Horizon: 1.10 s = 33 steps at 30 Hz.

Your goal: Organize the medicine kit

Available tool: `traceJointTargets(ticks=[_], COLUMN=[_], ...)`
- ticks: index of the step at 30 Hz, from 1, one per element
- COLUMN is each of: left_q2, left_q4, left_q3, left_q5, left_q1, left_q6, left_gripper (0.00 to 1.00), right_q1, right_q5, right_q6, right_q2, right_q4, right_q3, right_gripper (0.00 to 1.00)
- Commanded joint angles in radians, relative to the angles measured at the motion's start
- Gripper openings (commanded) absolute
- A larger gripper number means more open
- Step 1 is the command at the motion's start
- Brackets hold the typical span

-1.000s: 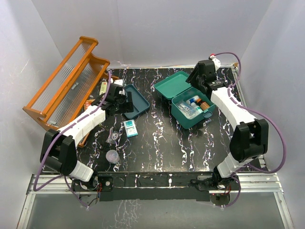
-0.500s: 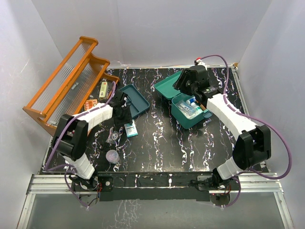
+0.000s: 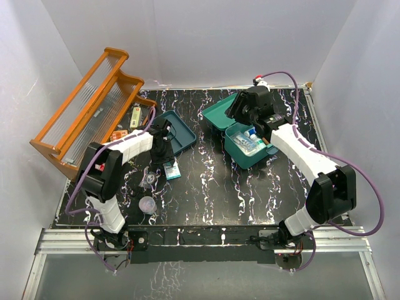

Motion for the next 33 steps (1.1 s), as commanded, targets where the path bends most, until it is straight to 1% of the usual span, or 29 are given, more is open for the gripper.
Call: traceJointTargets(ticks=[1,9,13,17,18,23,28,33], left_q2=[0.028,0.094,0.092,0.067,0.058,-0.012,-0.134,-0.222], left_q4=[-0.096,-0.162,-0.163,-0.156,-0.154,-0.153,-0.150,-0.110], left_q3=[0.051,0.087,0.078,0.064,0.061,0.054,0.050,0.079], left_q5=[-0.039,-0.074,-0.083,-0.099,-0.102,-0.139,-0.159,-0.164], left_q1=[-0.017,-0.021,-0.021,-0.022,-0.021,-0.021,-0.020,-0.002], left_q6=[-0.020,-0.017,-0.019,-0.020,-0.020,-0.026,-0.041,-0.073], left_gripper=[0.42,0.41,0.25,0.02,0.00,0.00,0.00,0.00], right_q1=[0.010,0.023,0.027,0.029,0.029,0.031,0.032,0.032], right_q5=[0.014,0.032,0.041,0.048,0.048,0.047,0.048,0.051], right_q6=[-0.025,-0.026,-0.024,-0.023,-0.023,-0.017,-0.014,-0.014], right_q2=[-0.045,-0.057,-0.065,-0.073,-0.074,-0.076,-0.084,-0.087], right_q4=[0.047,0.056,0.057,0.058,0.059,0.062,0.066,0.064], right_q3=[0.000,-0.019,-0.031,-0.037,-0.039,-0.039,-0.038,-0.036], right_gripper=[0.43,0.42,0.42,0.42,0.42,0.42,0.42,0.42])
